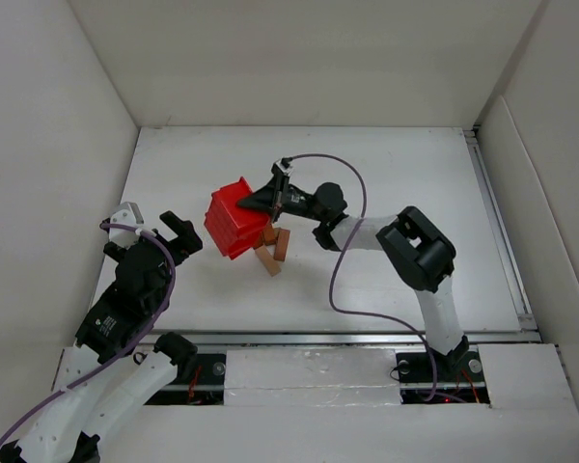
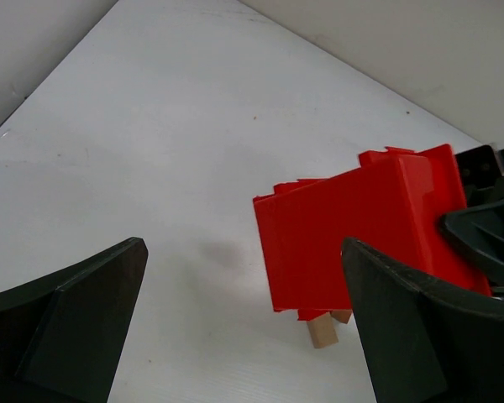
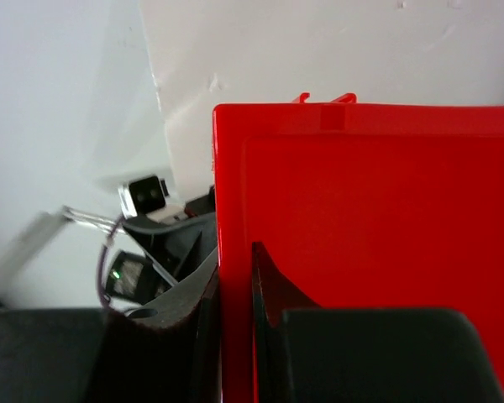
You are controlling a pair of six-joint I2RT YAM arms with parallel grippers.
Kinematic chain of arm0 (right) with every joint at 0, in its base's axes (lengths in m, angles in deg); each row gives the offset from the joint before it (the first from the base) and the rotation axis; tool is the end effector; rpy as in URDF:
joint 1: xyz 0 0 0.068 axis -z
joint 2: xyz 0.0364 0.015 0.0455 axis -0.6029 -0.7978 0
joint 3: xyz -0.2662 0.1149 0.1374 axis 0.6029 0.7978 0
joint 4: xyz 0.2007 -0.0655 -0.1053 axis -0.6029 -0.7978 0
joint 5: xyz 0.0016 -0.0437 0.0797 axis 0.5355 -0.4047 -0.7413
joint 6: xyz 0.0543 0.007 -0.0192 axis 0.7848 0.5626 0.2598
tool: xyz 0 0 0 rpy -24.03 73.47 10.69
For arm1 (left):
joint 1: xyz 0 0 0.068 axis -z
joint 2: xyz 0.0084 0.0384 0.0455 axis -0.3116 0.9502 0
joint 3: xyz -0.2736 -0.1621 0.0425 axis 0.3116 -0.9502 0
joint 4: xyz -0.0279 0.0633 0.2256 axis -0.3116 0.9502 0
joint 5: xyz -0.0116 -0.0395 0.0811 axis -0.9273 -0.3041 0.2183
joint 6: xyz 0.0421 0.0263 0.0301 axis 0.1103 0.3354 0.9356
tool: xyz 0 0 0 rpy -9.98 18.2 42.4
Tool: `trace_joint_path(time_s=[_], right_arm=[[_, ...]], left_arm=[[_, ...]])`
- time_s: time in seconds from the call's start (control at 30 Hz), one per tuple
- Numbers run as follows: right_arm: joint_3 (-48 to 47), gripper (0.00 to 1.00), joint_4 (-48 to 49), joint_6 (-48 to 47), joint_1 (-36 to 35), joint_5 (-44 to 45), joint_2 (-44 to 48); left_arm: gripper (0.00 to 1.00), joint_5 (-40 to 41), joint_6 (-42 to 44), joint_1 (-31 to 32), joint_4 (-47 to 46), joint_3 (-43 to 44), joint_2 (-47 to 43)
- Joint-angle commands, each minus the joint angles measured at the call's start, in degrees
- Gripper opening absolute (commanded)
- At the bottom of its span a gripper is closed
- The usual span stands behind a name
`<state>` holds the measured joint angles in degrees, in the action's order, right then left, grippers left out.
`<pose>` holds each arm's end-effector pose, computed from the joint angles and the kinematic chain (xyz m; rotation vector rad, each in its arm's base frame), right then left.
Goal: Build the wood block tower
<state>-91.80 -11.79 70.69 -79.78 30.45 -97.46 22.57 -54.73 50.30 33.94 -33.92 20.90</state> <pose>0.3348 0.3427 0.2954 0.0925 1.7345 2.4518 0.0392 0.0064 0.3785 -0.4620 1.6659 -0.2061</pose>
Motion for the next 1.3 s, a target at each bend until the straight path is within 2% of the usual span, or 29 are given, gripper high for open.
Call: trace_joint_path(time_s=[0.0, 0.03, 0.07, 0.1, 0.13, 0.17, 0.2, 0.27, 0.43, 0.57, 0.67, 0.87, 1.2, 1.27], right_arm=[[2.4, 0.0, 11.9, -11.2, 3.1, -2.8, 9.3], [3.5, 0.0, 3.3, -18.9, 4.0, -3.8, 12.4], [3.5, 0.0, -2.9, -19.0, 4.0, -4.3, 12.5], [3.4, 0.0, -9.2, -28.4, 4.8, -4.2, 15.3], [3.1, 0.0, -16.6, -33.8, 4.8, -3.7, 16.7], [2.7, 0.0, -29.2, -38.5, 5.7, -0.8, 17.9], [2.9, 0.0, -33.0, -45.2, 6.3, 1.1, 20.0], [4.9, 0.0, -39.0, -49.2, 7.1, 5.5, 21.9], [5.9, 0.0, -41.0, -52.6, 9.4, 5.1, 21.8], [6.4, 0.0, -36.9, -50.8, 9.4, 2.5, 18.2], [6.7, 0.0, -31.8, -47.4, 7.4, 0.4, 15.4], [4.4, 0.0, -30.3, -46.2, 3.2, -0.2, 13.9], [2.8, 0.0, -28.7, -44.7, 1.0, -1.0, 14.5], [2.8, 0.0, -25.8, -43.5, 1.0, -2.2, 13.9]], left_arm=[[0.99, 1.3, -2.6, 0.0, -0.6, 1.2, -0.4], [0.99, 1.3, -2.5, 0.0, -0.7, 1.2, -0.6], [0.99, 1.3, -2.4, 0.0, -0.7, 1.2, -0.6], [0.99, 1.2, -2.4, 0.0, -0.8, 1.2, -0.6], [0.99, 1.3, -2.4, 0.0, -0.8, 1.2, -0.5], [0.99, 1.4, -2.5, 0.0, -0.6, 1.2, -0.5], [0.99, 1.6, -2.8, 0.0, -0.5, 1.2, -0.4], [0.99, 1.7, -2.9, 0.0, -0.4, 1.2, -0.6], [0.99, 1.3, -2.5, 0.0, -0.6, 1.2, -0.1], [0.99, 1.0, -2.3, 0.0, -0.6, 1.2, 0.5], [0.99, 1.0, -2.4, 0.0, -0.7, 1.2, 0.4], [0.99, 1.0, -2.3, 0.0, -0.7, 1.2, 0.4], [0.99, 0.9, -2.2, 0.0, -0.9, 1.2, 0.1], [0.99, 0.7, -2.2, 0.0, -0.8, 1.2, 0.1]])
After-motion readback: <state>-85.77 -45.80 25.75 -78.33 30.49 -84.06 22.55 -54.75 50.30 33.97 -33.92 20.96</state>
